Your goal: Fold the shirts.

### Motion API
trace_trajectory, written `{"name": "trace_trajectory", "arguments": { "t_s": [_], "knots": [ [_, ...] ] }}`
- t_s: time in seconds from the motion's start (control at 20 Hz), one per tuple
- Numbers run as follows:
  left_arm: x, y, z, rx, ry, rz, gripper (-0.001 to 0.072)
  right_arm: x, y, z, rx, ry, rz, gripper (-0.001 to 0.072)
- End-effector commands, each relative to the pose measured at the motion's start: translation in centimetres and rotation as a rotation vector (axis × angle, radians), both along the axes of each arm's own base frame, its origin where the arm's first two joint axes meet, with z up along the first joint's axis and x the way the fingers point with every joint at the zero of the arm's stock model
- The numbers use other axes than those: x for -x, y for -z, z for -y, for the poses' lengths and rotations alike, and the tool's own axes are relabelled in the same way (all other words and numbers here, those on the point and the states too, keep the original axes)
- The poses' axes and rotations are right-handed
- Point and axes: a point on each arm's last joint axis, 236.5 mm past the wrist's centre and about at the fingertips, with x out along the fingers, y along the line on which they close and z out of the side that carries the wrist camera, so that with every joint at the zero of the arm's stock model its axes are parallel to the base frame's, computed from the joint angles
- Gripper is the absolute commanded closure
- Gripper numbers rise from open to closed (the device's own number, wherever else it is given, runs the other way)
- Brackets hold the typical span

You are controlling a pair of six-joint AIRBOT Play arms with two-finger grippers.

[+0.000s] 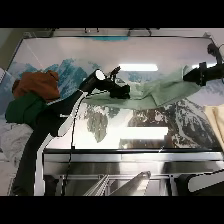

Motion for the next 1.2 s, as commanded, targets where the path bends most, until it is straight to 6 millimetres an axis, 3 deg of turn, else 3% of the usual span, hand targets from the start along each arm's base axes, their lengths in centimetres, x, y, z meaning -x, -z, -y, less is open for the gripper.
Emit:
{"name": "trace_trajectory", "arguments": {
  "t_s": [0.0, 0.05, 0.15, 0.25, 0.3, 0.45, 0.6, 0.65, 0.7, 0.75, 0.85, 0.9, 1.05, 1.15],
  "knots": [
    [-0.2, -9.2, 3.9, 0.403, -0.012, -0.042, 0.0703, 0.8, -4.2, -3.1, -0.036, -0.063, 0.046, 0.0686],
    [0.0, -15.1, 3.4, 0.594, 0.028, -0.036, 0.0704, 0.6, -5.1, -5.0, -0.061, -0.076, 0.055, 0.0686],
    [-0.1, -25.3, -1.1, 0.893, 0.062, -0.002, 0.0704, -0.3, -6.6, -10.1, -0.122, -0.112, 0.103, 0.0686],
    [0.3, -32.7, -7.8, 1.071, 0.100, 0.071, 0.0704, -2.2, -6.4, -16.4, -0.111, -0.106, 0.168, 0.0686],
    [0.8, -35.2, -10.9, 1.111, 0.123, 0.112, 0.0704, -2.8, -5.9, -20.0, -0.110, -0.109, 0.193, 0.0686],
    [2.8, -40.4, -17.9, 1.129, 0.165, 0.270, 0.0704, -4.0, -0.8, -31.0, -0.075, -0.098, 0.223, 0.0687],
    [4.3, -43.0, -21.2, 1.120, 0.149, 0.389, 0.0703, -5.0, 5.7, -38.8, -0.026, -0.051, 0.244, 0.0686],
    [4.7, -43.4, -21.7, 1.117, 0.141, 0.408, 0.0703, -5.2, 6.9, -41.0, -0.040, -0.048, 0.243, 0.0635],
    [5.2, -43.6, -21.9, 1.118, 0.140, 0.412, 0.0703, -4.8, 7.1, -42.9, -0.084, -0.071, 0.235, 0.0407],
    [5.8, -43.6, -21.9, 1.120, 0.148, 0.414, 0.0703, -3.9, 6.7, -44.4, -0.125, -0.122, 0.242, 0.0383],
    [7.2, -43.3, -22.0, 1.129, 0.184, 0.395, 0.0703, -2.5, 5.3, -45.4, -0.184, -0.187, 0.229, 0.0404],
    [7.7, -43.0, -22.0, 1.134, 0.201, 0.388, 0.0703, -2.5, 4.1, -44.6, -0.205, -0.197, 0.224, 0.0691],
    [8.9, -41.8, -22.3, 1.151, 0.244, 0.337, 0.0703, -3.3, 0.1, -39.3, -0.204, -0.208, 0.198, 0.0688],
    [9.2, -40.9, -22.5, 1.160, 0.252, 0.316, 0.0703, -4.0, 0.2, -33.3, -0.046, -0.179, 0.137, 0.0689]
  ]
}}
